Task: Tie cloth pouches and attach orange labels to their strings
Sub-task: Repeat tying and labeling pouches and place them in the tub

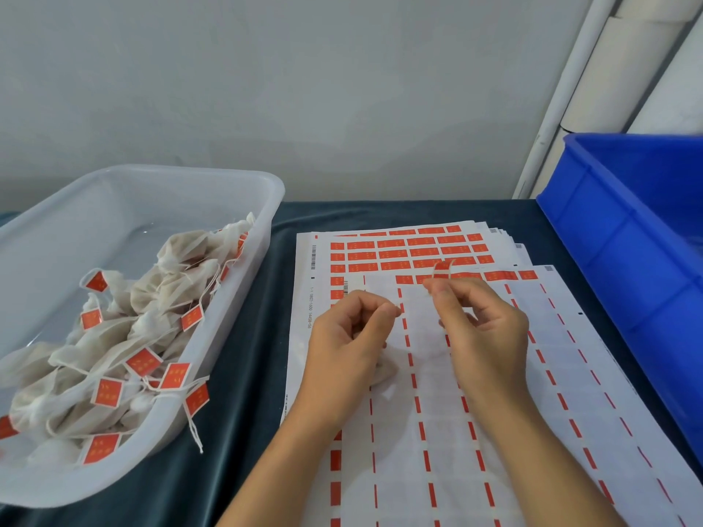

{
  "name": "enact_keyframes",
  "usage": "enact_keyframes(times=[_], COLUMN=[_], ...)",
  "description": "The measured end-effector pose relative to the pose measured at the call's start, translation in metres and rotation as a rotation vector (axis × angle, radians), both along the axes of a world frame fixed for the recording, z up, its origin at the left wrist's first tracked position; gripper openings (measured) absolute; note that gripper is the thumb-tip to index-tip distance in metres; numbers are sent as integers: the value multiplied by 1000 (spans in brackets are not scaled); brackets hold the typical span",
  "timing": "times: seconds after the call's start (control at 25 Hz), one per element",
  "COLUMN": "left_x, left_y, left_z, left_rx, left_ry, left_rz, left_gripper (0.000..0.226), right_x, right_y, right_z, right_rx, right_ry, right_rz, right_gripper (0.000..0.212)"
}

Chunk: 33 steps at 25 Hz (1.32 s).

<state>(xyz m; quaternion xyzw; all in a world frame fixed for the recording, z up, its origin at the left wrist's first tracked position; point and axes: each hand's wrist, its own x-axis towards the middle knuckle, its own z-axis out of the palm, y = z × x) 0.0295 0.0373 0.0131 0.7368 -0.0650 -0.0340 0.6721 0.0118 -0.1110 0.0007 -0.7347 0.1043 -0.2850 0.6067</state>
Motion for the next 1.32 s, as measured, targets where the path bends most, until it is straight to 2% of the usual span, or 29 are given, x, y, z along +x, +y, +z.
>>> enact_keyframes(times=[0.16, 0.28, 0.44, 0.64, 0.8, 1.32], left_x=[2, 5, 6, 5, 1, -1], left_y=[1, 3, 3, 2, 2, 2], left_z=[2, 4, 3, 2, 2, 0], left_rx=[-66, -140, -178, -110, -37, -36], left_ry=[70, 120, 140, 57, 3, -50], left_rz=[46, 105, 130, 109, 67, -102], left_gripper=[23, 27, 28, 21, 15, 24], right_x=[-1, -1, -1, -9, -15, -14], right_y=[-1, -2, 1, 6, 12, 15], right_z=[1, 1, 3, 9, 13, 10], right_rx=[61, 37, 54, 199, 224, 181], right_ry=[19, -1, 37, 66, 42, 83], right_rz=[-126, -158, -78, 128, 240, 224], right_gripper=[22, 14, 31, 23, 21, 27])
